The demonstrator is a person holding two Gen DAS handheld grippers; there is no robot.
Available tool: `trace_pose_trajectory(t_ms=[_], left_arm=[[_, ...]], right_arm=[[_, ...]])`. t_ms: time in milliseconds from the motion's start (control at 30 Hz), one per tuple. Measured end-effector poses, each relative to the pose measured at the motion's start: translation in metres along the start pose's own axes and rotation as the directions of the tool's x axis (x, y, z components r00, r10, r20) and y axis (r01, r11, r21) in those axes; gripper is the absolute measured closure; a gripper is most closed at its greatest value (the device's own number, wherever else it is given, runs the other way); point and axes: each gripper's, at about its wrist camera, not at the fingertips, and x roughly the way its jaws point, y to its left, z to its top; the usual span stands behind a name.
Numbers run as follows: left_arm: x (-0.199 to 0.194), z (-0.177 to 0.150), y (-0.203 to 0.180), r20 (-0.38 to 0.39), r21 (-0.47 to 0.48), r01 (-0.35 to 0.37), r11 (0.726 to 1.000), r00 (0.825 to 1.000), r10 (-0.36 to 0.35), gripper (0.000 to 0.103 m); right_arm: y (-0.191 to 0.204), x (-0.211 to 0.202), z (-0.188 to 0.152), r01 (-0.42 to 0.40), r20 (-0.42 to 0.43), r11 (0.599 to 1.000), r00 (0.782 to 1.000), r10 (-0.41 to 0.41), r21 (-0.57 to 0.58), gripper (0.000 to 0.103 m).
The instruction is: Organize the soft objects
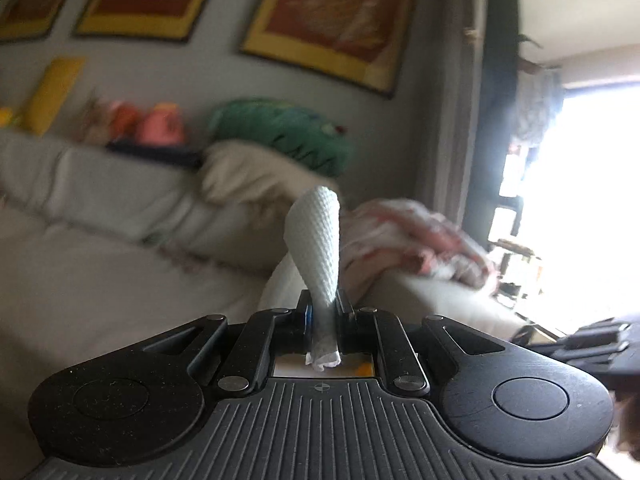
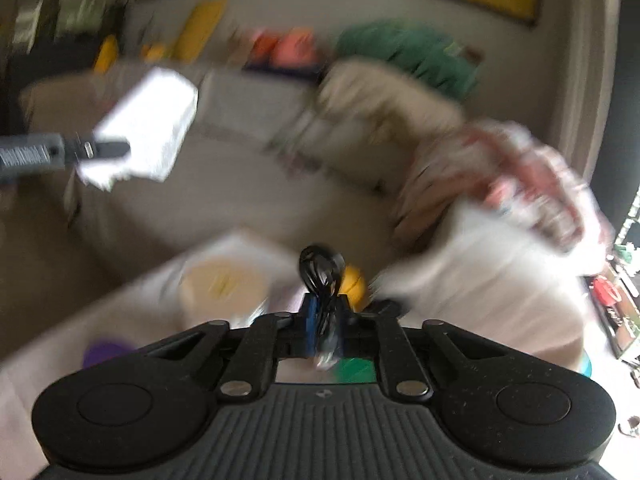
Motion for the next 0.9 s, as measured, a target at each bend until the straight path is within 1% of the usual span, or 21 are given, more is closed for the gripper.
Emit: trace_pose_trajectory(t_ms=[67, 100, 167, 233, 300, 333, 367, 400, 433, 467, 500, 533, 567, 600, 667, 733, 800, 833, 867, 900], left_arm=[[0.018, 0.018, -0.025, 0.012, 0.039, 0.041, 0.998, 0.999, -0.042, 0.090], [0.026, 0.026, -0.039, 0.012, 0.052, 0.077, 0.996, 0.997, -0.078, 0.090], [0.041, 0.039, -0.070, -0.003, 0.054, 0.171, 0.984, 0.985, -0.171, 0.090], [0.058, 0.044, -0.104, -0.048, 0.052, 0.261, 0.964, 0.965, -0.258, 0.090], [0.080, 0.044, -0.135, -0.121, 0.021, 0.331, 0.943, 0.937, -0.326, 0.088], [0.098, 0.039, -0.153, -0.188, -0.010, 0.356, 0.934, 0.917, -0.351, 0.088], [0.114, 0.032, -0.167, -0.262, -0.041, 0.372, 0.927, 0.892, -0.370, 0.087], [0.133, 0.020, -0.180, -0.353, -0.083, 0.392, 0.916, 0.848, -0.395, 0.086], [0.151, 0.005, -0.192, -0.437, -0.138, 0.412, 0.901, 0.791, -0.429, 0.085], [0.166, -0.013, -0.202, -0.498, -0.189, 0.420, 0.888, 0.739, -0.455, 0.083], [0.174, -0.029, -0.208, -0.533, -0.216, 0.413, 0.885, 0.710, -0.461, 0.082], [0.179, -0.044, -0.215, -0.563, -0.226, 0.403, 0.887, 0.689, -0.457, 0.081], [0.180, -0.055, -0.220, -0.580, -0.225, 0.396, 0.890, 0.680, -0.449, 0.081], [0.178, -0.061, -0.222, -0.580, -0.222, 0.391, 0.893, 0.683, -0.444, 0.081], [0.167, -0.066, -0.217, -0.557, -0.209, 0.380, 0.901, 0.711, -0.429, 0.081], [0.154, -0.059, -0.206, -0.518, -0.179, 0.356, 0.917, 0.758, -0.396, 0.081], [0.134, -0.048, -0.187, -0.475, -0.145, 0.322, 0.935, 0.806, -0.352, 0.081], [0.129, -0.040, -0.178, -0.460, -0.125, 0.296, 0.947, 0.828, -0.320, 0.081], [0.119, -0.034, -0.165, -0.449, -0.092, 0.259, 0.961, 0.851, -0.272, 0.081], [0.112, -0.026, -0.149, -0.442, -0.060, 0.219, 0.974, 0.869, -0.222, 0.081]], right_arm=[[-0.032, -0.021, 0.014, 0.036, 0.033, 0.997, 0.999, -0.038, 0.062, 0.095], [-0.047, -0.029, 0.018, 0.054, 0.041, 0.995, 0.997, -0.058, 0.089, 0.095], [-0.083, -0.041, 0.019, 0.098, 0.045, 0.983, 0.993, -0.106, 0.152, 0.096], [-0.118, -0.045, 0.014, 0.120, 0.025, 0.968, 0.991, -0.129, 0.221, 0.096], [-0.149, -0.048, 0.005, 0.103, -0.010, 0.957, 0.995, -0.104, 0.272, 0.095], [-0.165, -0.047, -0.003, 0.088, -0.026, 0.952, 0.996, -0.085, 0.295, 0.089], [-0.175, -0.047, -0.010, 0.091, -0.037, 0.947, 0.996, -0.084, 0.308, 0.076], [-0.183, -0.045, -0.018, 0.102, -0.049, 0.942, 0.995, -0.091, 0.319, 0.069], [-0.193, -0.046, -0.029, 0.122, -0.059, 0.934, 0.992, -0.109, 0.336, 0.058], [-0.198, -0.048, -0.039, 0.139, -0.064, 0.927, 0.990, -0.124, 0.349, 0.055], [-0.204, -0.051, -0.050, 0.153, -0.072, 0.920, 0.988, -0.136, 0.362, 0.055], [-0.206, -0.055, -0.058, 0.158, -0.077, 0.914, 0.987, -0.139, 0.373, 0.055], [-0.210, -0.059, -0.068, 0.163, -0.080, 0.906, 0.986, -0.143, 0.390, 0.055], [-0.211, -0.061, -0.076, 0.171, -0.085, 0.901, 0.985, -0.149, 0.398, 0.054], [-0.215, -0.067, -0.092, 0.192, -0.101, 0.894, 0.981, -0.165, 0.404, 0.047], [-0.213, -0.072, -0.104, 0.215, -0.109, 0.888, 0.976, -0.187, 0.406, 0.044], [-0.211, -0.079, -0.118, 0.218, -0.112, 0.886, 0.976, -0.188, 0.410, 0.043], [-0.208, -0.080, -0.124, 0.215, -0.115, 0.886, 0.976, -0.184, 0.411, 0.043], [-0.204, -0.083, -0.128, 0.214, -0.115, 0.888, 0.976, -0.183, 0.407, 0.043], [-0.197, -0.085, -0.132, 0.211, -0.113, 0.894, 0.977, -0.180, 0.396, 0.042]])
